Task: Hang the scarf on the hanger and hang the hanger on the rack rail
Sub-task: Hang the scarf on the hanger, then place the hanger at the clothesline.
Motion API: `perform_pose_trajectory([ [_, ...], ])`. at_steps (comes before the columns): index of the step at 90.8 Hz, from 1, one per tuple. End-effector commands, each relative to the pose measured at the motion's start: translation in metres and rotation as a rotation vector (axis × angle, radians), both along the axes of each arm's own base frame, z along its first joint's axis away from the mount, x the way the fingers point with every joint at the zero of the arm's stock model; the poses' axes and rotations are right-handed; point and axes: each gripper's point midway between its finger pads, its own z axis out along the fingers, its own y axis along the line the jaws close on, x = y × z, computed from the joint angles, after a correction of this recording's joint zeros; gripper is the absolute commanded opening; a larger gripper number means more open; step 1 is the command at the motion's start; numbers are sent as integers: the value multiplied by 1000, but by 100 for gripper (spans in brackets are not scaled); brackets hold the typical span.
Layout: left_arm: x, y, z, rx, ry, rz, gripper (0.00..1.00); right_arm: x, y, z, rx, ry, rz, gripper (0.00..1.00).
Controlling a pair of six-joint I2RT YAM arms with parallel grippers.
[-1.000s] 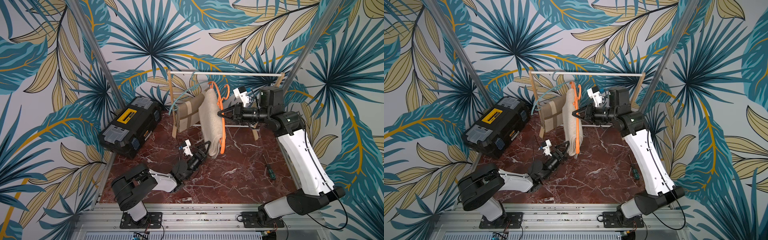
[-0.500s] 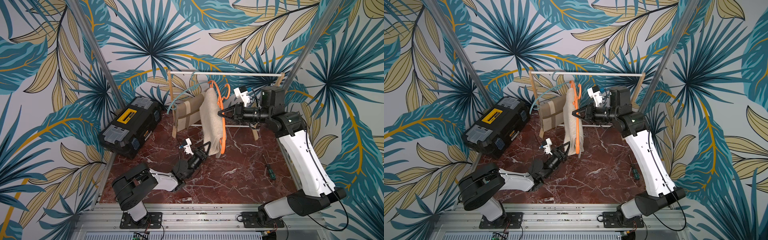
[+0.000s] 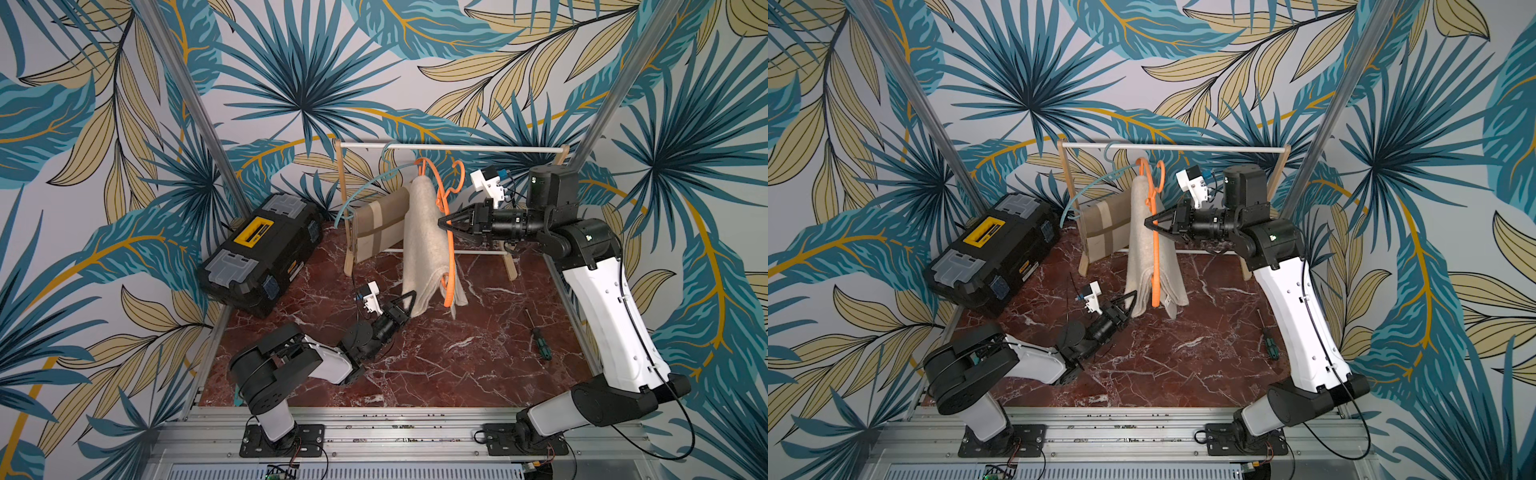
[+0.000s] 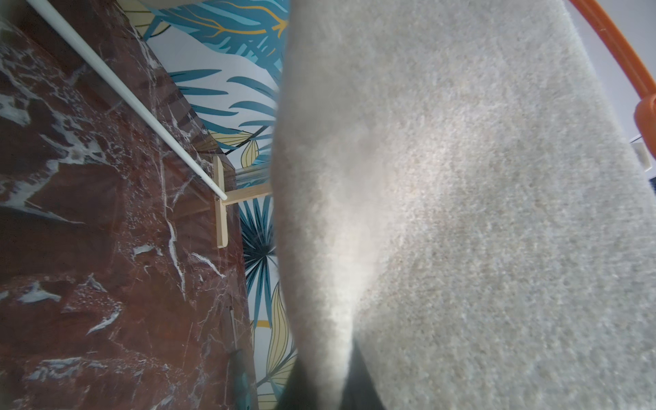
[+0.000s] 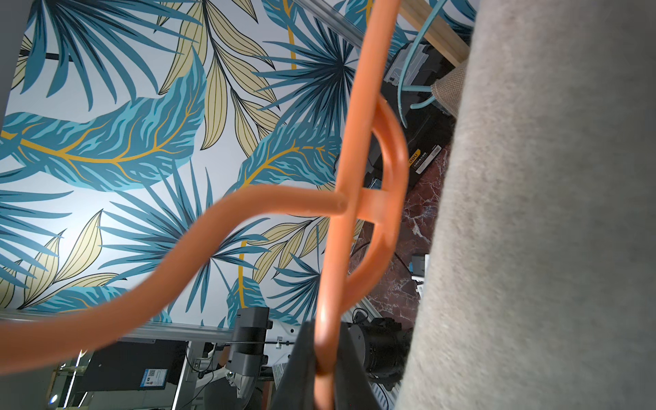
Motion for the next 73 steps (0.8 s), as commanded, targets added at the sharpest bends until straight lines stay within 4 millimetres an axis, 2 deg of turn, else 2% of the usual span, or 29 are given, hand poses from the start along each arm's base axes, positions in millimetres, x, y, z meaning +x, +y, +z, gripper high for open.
perform_pose_trajectory([
  [1,-2,-11,14,2,-55,-40,55,-6,-1,17,54,-92,28,0],
  [3,-2,-12,18,-2,-64,-43,62,-6,-1,15,53,-88,28,0],
  [5,-3,-12,23,-9,-76,-46,65,-5,0,12,51,-83,26,0],
  [13,-7,-6,39,-15,-121,-34,67,-4,0,9,50,-85,21,0],
  [21,-17,12,51,-12,-160,3,68,-2,-1,8,46,-94,16,0],
  [26,-23,23,50,5,-158,18,68,1,-5,8,44,-99,4,0],
  [37,-31,52,20,96,-52,65,72,12,-14,8,40,-105,-27,0],
  [40,-33,56,5,154,-10,65,74,17,-17,6,34,-105,-41,0],
  [44,-38,63,1,210,3,66,75,22,-22,4,28,-106,-57,0],
  [45,-39,65,6,211,-6,67,75,24,-23,3,26,-105,-62,0],
  [48,-42,69,-1,274,13,68,76,29,-26,0,20,-101,-74,0],
  [54,-45,78,2,362,19,77,79,37,-29,-2,14,-104,-88,0],
  [58,-46,83,15,376,-1,85,80,42,-29,-3,8,-106,-94,0],
  [65,-41,92,20,413,4,97,80,49,-29,-3,6,-112,-101,0],
  [73,-40,87,33,432,-27,71,80,54,-27,-4,1,-114,-103,0],
])
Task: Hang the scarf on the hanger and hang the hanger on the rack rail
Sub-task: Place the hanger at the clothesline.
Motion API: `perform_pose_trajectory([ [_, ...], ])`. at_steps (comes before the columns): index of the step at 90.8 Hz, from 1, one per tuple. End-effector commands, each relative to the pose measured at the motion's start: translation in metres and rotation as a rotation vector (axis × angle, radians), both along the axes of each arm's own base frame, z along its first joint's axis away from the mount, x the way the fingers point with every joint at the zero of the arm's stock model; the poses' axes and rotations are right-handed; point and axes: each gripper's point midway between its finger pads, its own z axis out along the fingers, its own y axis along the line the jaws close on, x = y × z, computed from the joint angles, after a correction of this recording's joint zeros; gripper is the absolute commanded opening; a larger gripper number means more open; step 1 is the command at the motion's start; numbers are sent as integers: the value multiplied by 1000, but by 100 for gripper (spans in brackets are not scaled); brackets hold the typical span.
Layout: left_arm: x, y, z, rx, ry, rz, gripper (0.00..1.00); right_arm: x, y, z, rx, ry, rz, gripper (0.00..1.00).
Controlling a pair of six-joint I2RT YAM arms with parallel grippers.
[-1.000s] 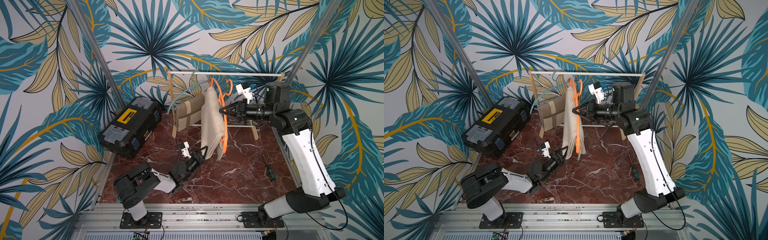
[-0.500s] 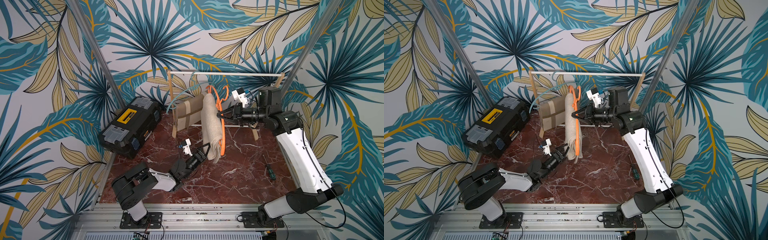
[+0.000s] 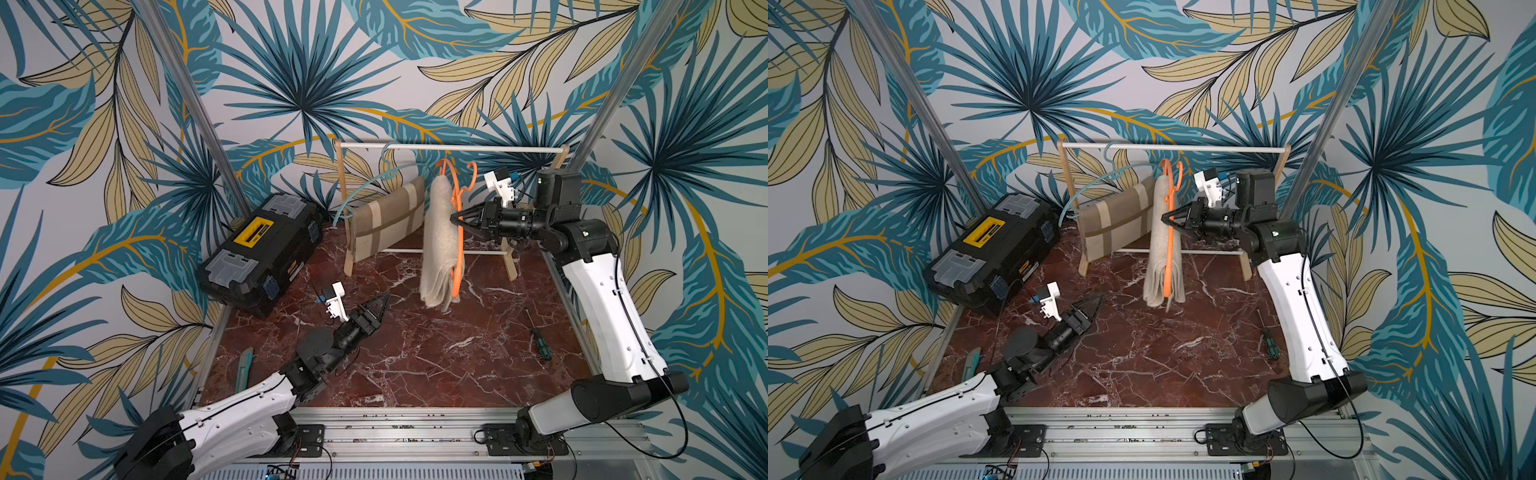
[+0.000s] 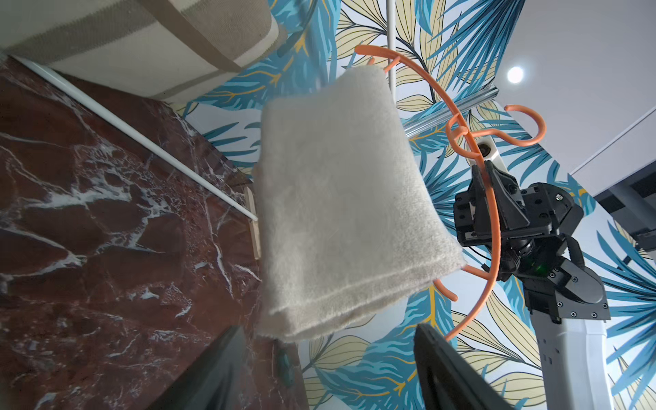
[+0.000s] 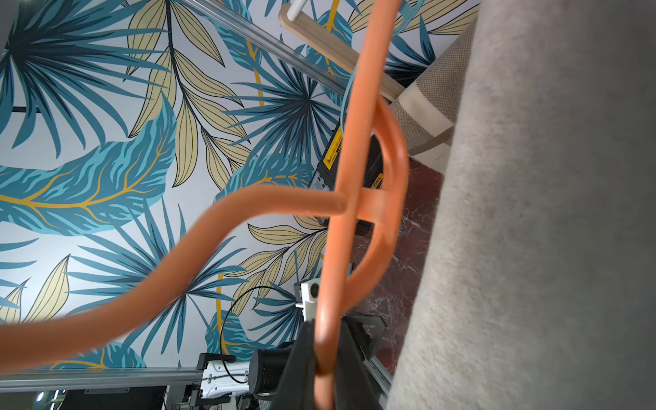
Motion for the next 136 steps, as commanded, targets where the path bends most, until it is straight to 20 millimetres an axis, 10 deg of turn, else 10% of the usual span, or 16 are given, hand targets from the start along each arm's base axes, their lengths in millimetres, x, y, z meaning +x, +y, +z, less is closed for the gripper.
perform_pose_trajectory([
  [1,4,-5,-20,182,45,-24,79,8,2,18,14,-120,14,0],
  [30,28,-60,70,146,-150,-139,79,49,-5,-1,-43,-120,-37,0],
  [91,49,-26,56,134,-62,-121,78,192,-33,-18,22,-157,-175,0],
  [136,63,-6,51,135,-29,-77,78,216,-40,-58,8,-80,-212,0],
])
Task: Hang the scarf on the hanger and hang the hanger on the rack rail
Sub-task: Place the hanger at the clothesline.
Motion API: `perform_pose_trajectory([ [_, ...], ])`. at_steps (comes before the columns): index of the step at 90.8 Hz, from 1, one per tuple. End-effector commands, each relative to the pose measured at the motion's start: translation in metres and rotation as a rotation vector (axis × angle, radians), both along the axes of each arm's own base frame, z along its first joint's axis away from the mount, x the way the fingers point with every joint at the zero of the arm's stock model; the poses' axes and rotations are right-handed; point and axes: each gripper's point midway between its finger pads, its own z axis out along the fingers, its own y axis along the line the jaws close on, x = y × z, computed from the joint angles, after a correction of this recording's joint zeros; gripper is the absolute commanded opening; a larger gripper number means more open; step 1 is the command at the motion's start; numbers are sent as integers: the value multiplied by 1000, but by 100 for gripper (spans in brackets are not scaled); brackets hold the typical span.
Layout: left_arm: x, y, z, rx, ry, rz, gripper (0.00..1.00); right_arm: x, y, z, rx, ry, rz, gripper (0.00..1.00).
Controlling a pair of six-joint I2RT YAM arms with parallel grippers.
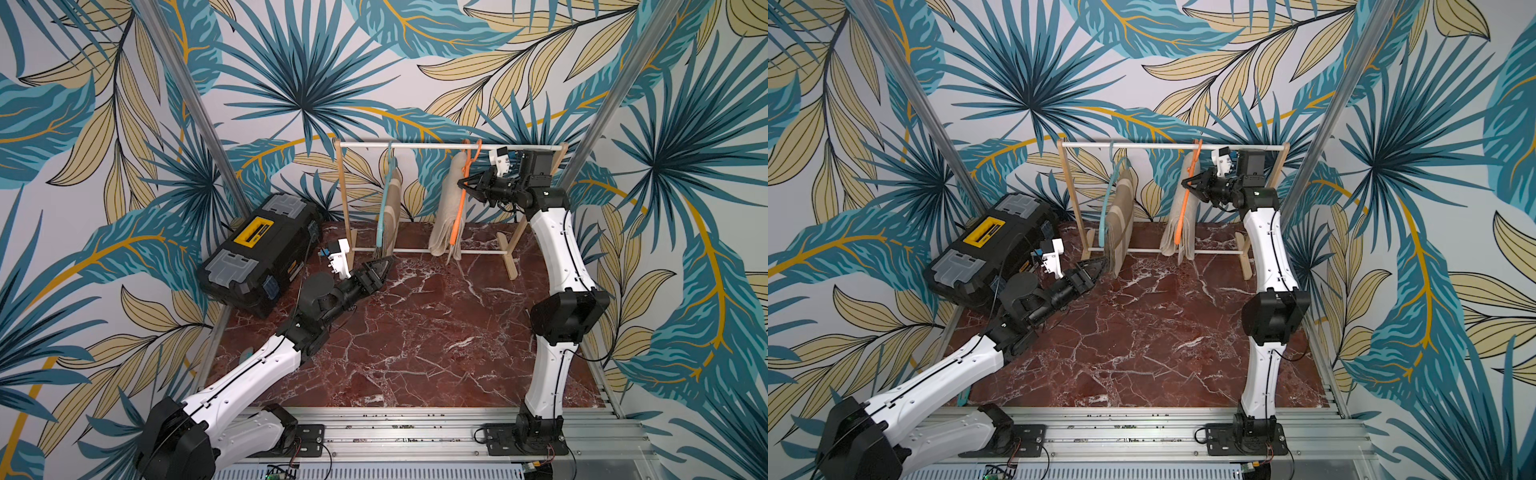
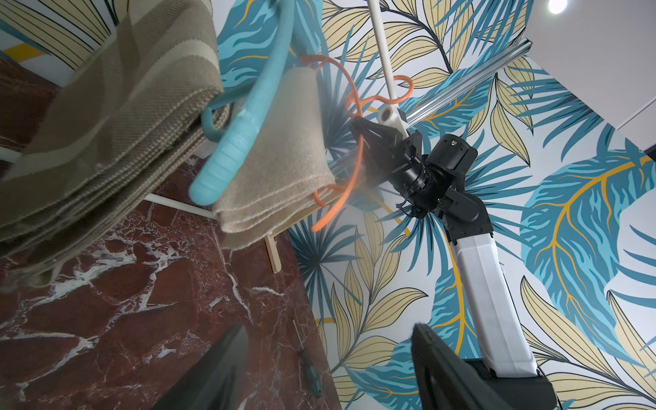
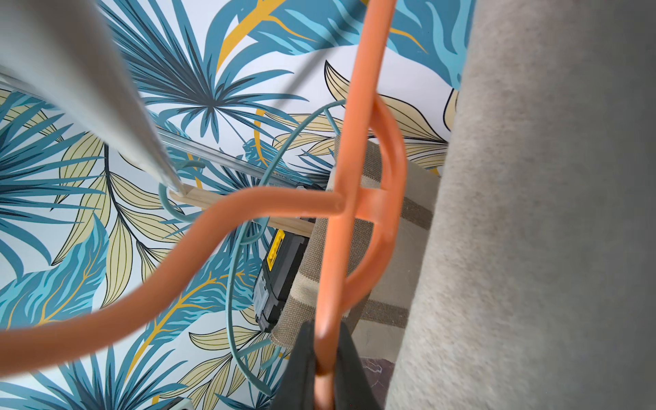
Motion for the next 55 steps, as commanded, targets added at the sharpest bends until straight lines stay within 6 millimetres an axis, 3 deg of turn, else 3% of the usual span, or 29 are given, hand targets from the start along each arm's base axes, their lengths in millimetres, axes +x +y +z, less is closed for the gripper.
perform_pose_trajectory([
  [1,2,-1,-3,-11,9,-10,78,6,-3,3,-2,-49,-15,0],
  [10,4,-4,-6,-27,13,-16,77,9,-3,3,1,-64,-28,0],
  [30,6,-3,-7,-27,20,-10,77,11,2,49,114,-191,-24,0],
  [36,6,-4,-8,-25,22,-13,77,14,3,45,131,-164,-21,0],
  [55,7,-4,-8,-21,23,-7,77,15,1,2,87,-55,-43,0],
])
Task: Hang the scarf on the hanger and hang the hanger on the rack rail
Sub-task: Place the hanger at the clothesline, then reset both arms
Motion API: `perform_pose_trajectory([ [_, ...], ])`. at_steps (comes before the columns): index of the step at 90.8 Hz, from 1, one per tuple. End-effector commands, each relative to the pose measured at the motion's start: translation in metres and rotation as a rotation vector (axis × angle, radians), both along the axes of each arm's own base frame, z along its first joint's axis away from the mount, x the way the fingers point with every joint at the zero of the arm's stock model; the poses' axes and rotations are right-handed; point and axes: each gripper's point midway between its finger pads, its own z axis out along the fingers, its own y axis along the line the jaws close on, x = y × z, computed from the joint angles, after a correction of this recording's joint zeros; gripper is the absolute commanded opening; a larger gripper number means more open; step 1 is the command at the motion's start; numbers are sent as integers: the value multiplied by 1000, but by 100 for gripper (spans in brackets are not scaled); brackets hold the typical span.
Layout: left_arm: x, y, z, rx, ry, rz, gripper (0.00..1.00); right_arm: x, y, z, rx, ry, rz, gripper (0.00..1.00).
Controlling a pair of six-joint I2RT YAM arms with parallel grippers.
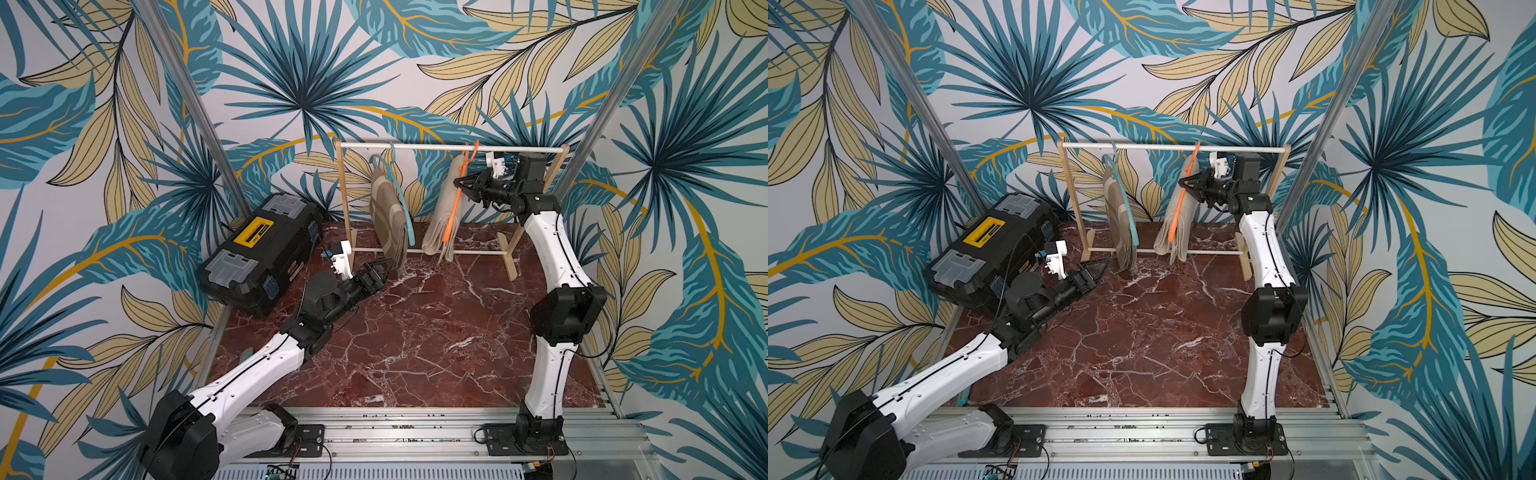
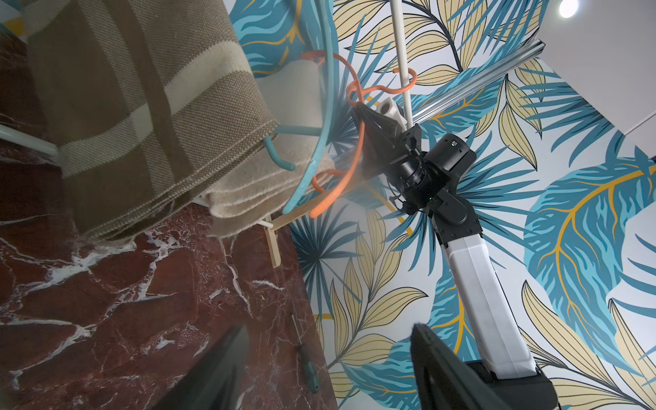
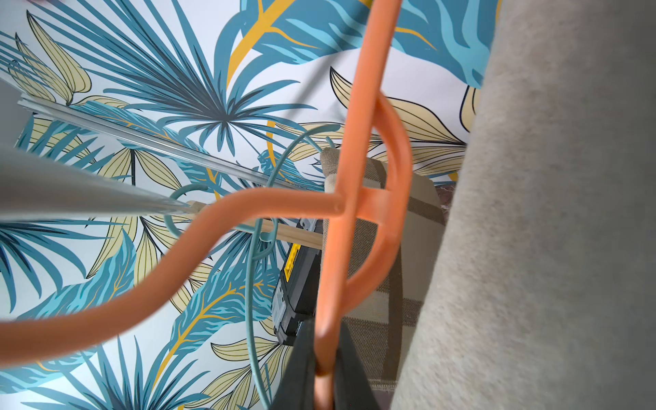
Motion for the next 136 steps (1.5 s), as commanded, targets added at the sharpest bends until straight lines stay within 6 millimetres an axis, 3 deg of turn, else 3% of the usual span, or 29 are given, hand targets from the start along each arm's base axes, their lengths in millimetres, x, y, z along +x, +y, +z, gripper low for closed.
perform_pose_trajectory([
  [1,2,0,2,-6,-14,0,77,2,-7,11,-12,-80,-41,0],
  [8,3,0,0,-4,-9,3,77,1,-7,6,-25,-71,-38,3],
  [12,3,0,-1,-6,-6,0,78,0,-8,6,-34,-71,-39,17],
  [20,3,-1,-1,-7,-7,0,78,-2,-12,12,-55,-90,-54,34],
  [29,3,1,1,-5,-11,3,78,-3,-15,17,-87,-107,-68,68],
  [40,4,5,4,7,-20,5,78,-10,-25,23,-155,-129,-105,98],
  [56,4,19,7,59,-37,28,80,-32,-47,21,-298,-140,-185,99],
  [71,0,34,9,185,-62,59,86,-68,-73,29,-410,-187,-280,99],
  [85,-2,56,-1,368,-69,130,96,-100,-92,17,-507,-196,-339,99],
  [94,-3,86,-12,545,-72,243,100,-121,-108,-9,-592,-202,-419,99],
  [101,-2,124,-23,708,-58,404,100,-138,-137,-26,-649,-235,-581,99],
  [105,-3,143,-29,803,-53,483,100,-148,-154,-57,-681,-232,-666,99],
  [106,-4,148,-31,830,-54,502,100,-151,-158,-53,-671,-260,-693,99],
  [115,-4,182,-61,1065,-64,614,100,-170,-175,-86,-690,-365,-783,99],
  [128,5,221,-112,1228,-28,680,100,-179,-193,-129,-699,-330,-883,99],
  [136,16,234,-132,1262,-67,709,100,-176,-198,-151,-747,-264,-891,99],
])
